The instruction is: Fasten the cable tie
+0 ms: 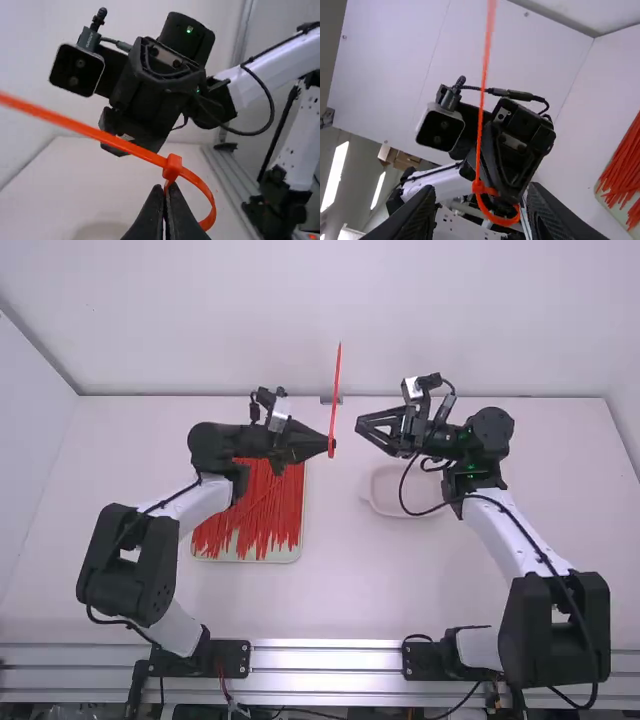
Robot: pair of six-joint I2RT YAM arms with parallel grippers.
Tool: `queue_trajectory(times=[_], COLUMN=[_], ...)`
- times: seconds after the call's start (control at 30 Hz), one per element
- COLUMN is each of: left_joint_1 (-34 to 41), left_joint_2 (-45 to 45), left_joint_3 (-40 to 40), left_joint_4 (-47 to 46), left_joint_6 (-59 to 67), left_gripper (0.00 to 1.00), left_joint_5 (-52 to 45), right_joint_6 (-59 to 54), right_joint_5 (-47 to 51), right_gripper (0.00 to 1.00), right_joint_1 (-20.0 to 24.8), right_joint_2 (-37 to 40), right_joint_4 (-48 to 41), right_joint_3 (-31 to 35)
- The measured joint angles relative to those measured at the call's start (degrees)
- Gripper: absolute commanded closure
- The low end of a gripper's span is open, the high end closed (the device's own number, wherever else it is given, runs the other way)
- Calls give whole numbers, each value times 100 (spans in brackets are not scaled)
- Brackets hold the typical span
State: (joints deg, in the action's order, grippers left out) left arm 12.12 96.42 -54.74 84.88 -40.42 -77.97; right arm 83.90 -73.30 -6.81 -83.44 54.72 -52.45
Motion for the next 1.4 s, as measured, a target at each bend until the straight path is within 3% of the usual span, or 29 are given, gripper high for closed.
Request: queue_trajectory(times=[0.4,0.6,0.77,0.97,1.2,1.23,1.27,1.3,1.33,1.37,1.4], left_joint_1=[232,269,319,369,369,369,369,369,367,367,367], left_joint_2=[0,0,0,0,0,0,2,0,0,0,0], left_joint_3=[0,0,0,0,0,0,0,0,0,0,0], left_joint_4=[4,2,2,4,-15,-15,-4,-13,-116,-337,-483], left_joint_6=[-719,-767,-782,-782,-782,-780,-776,-767,-769,-776,-763], left_gripper=[98,98,98,98,98,92,75,66,44,6,1], left_joint_5=[0,0,4,24,24,26,31,48,83,153,197], right_joint_6=[-35,-20,-20,-24,-33,-57,-94,-136,-184,-260,-306], right_joint_5=[0,2,4,0,-2,-7,-13,-22,-35,-66,-79], right_gripper=[51,64,67,100,100,100,100,100,100,100,100], right_joint_1=[-387,-407,-407,-407,-407,-407,-407,-407,-407,-407,-407], right_joint_2=[-2,0,0,-2,0,0,-2,0,-2,0,0], right_joint_4=[2,0,0,0,2,4,0,2,2,2,2], right_joint_3=[2,2,0,0,2,2,0,0,2,2,0])
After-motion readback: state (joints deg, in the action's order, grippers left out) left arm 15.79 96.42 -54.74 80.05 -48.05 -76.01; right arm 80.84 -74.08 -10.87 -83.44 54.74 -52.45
